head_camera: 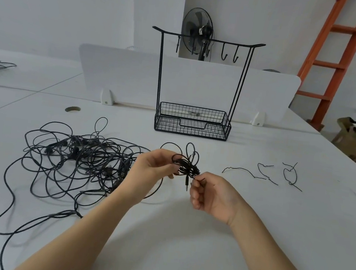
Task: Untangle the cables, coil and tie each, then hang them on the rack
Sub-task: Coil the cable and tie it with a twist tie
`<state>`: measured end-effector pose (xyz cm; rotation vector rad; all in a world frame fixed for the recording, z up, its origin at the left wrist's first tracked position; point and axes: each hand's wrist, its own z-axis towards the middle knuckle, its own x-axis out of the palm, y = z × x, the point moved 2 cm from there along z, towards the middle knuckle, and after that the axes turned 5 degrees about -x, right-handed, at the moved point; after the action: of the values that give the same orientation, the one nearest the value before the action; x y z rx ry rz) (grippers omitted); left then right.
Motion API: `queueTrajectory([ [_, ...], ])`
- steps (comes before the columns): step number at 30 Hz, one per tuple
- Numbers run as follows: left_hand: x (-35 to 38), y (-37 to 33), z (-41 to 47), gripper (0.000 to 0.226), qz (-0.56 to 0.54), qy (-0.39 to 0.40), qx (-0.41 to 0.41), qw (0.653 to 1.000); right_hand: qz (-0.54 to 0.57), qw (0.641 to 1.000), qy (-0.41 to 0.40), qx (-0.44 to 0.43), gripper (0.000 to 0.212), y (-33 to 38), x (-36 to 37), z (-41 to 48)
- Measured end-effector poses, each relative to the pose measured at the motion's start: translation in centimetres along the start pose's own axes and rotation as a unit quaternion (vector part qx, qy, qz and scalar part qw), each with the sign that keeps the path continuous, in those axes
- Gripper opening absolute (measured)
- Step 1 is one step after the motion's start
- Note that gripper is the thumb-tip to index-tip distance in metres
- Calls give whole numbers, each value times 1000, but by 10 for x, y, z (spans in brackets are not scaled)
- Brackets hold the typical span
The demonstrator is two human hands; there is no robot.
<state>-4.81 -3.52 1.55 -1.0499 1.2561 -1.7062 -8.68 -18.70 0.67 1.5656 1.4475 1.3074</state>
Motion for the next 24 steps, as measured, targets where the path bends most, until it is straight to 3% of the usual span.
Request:
queueTrajectory([
  [2,-2,0,0,28,-85,50,-24,995,-9,1000,2,5,29,0,0,-1],
  [4,-3,-1,-1,45,-151,114,-53,980,-13,1000,0,12,29,1,-2,-2],
  [6,-6,0,0,60,-77,125,-56,988,-14,1000,1,24,30,1,-3,-2],
  [9,-4,1,-2,61,102,107,-26,989,-28,999,4,41,40,-3,-3,-1],
  [16,-1,1,-2,46,75,86,-27,993,-12,999,-9,43,49,-6,1,0],
  [20,-7,1,-3,63,-50,171,-60,982,40,998,-6,48,28,-2,7,-4],
  [22,-7,0,-4,72,-5,183,-52,982,57,997,-7,48,26,-2,7,-5],
  [24,-1,-2,-5,68,85,147,-29,985,64,996,-11,54,31,-4,5,-3],
])
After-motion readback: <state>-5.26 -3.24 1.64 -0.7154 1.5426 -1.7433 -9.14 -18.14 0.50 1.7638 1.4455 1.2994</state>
